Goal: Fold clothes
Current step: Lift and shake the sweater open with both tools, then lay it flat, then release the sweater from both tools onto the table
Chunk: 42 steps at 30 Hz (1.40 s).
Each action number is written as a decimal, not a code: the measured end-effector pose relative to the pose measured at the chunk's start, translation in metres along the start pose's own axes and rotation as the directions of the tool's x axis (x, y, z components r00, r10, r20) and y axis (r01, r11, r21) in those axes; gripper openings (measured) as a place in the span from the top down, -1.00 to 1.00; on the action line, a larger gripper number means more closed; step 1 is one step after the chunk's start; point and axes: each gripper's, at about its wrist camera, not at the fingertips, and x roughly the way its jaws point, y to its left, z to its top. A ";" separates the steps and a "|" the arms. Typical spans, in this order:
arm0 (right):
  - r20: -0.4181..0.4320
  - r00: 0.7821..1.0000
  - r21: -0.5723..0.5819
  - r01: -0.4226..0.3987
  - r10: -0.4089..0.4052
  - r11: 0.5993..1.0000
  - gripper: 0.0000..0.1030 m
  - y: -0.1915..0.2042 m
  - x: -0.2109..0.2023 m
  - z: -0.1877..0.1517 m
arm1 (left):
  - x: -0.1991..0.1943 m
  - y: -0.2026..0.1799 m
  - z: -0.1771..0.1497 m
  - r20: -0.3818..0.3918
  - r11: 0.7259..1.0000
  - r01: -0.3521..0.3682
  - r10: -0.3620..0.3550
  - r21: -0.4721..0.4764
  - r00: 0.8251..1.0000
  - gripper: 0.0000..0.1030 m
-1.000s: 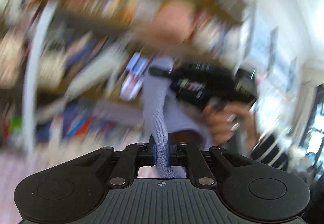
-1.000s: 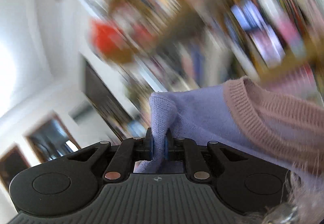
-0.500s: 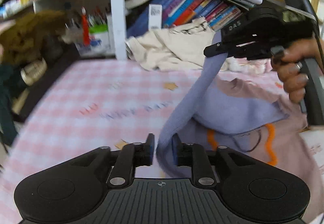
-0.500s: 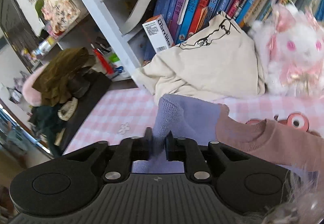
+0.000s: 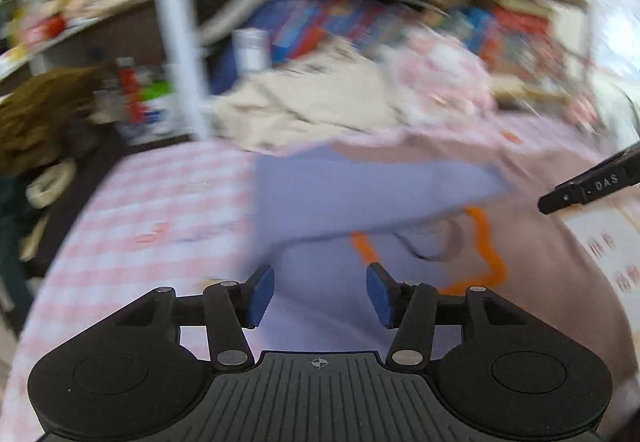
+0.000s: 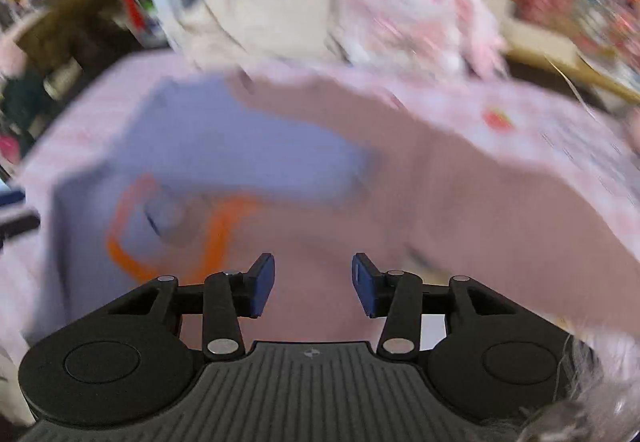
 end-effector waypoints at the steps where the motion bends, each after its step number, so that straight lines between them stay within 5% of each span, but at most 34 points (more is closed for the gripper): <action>1: -0.021 0.999 -0.009 0.024 -0.024 1.000 0.18 -0.005 -0.003 -0.012 | 0.004 -0.009 0.000 -0.005 1.000 0.011 -0.011 0.021 1.000 0.00; 8: -0.106 0.982 -0.097 0.147 -0.157 0.984 0.28 -0.025 -0.020 -0.077 | 0.021 -0.046 0.004 -0.042 0.997 -0.024 0.027 0.068 0.999 0.00; 14: -0.087 0.986 -0.157 0.129 -0.144 0.979 0.54 -0.034 -0.021 -0.073 | 0.005 -0.012 -0.008 -0.094 0.976 -0.153 0.140 -0.157 0.986 0.00; 16: -0.066 0.980 -0.169 0.173 -0.186 0.970 0.53 -0.044 -0.022 -0.071 | -0.003 -0.003 -0.018 -0.114 0.958 -0.165 0.141 -0.234 0.983 0.00; 20: -0.075 0.986 -0.161 0.137 -0.150 0.977 0.53 -0.057 -0.025 -0.069 | -0.008 -0.007 -0.027 -0.138 0.935 -0.157 0.119 -0.317 0.983 -0.23; 24: -0.084 0.986 -0.187 0.128 -0.146 0.974 0.59 -0.057 -0.028 -0.071 | 0.007 -0.024 -0.018 -0.157 0.931 -0.244 0.207 -0.272 0.966 -0.29; 27: -0.081 0.983 -0.186 0.148 -0.165 0.971 0.59 -0.061 -0.033 -0.075 | 0.031 -0.028 -0.009 -0.209 0.904 -0.357 0.312 -0.235 0.927 -0.29; 32: -0.072 0.970 -0.164 0.219 -0.233 0.962 0.59 -0.077 -0.048 -0.084 | 0.045 -0.030 -0.010 -0.248 0.909 -0.380 0.333 -0.174 0.910 -0.30; 36: -0.079 0.967 -0.124 0.230 -0.241 0.965 0.61 -0.083 -0.059 -0.090 | 0.026 -0.015 -0.037 -0.295 0.888 -0.431 0.374 -0.160 0.879 -0.33; 42: -0.073 0.962 -0.159 0.250 -0.264 0.955 0.76 -0.070 -0.056 -0.092 | 0.008 -0.008 -0.048 -0.288 0.913 -0.387 0.339 -0.128 0.896 -0.35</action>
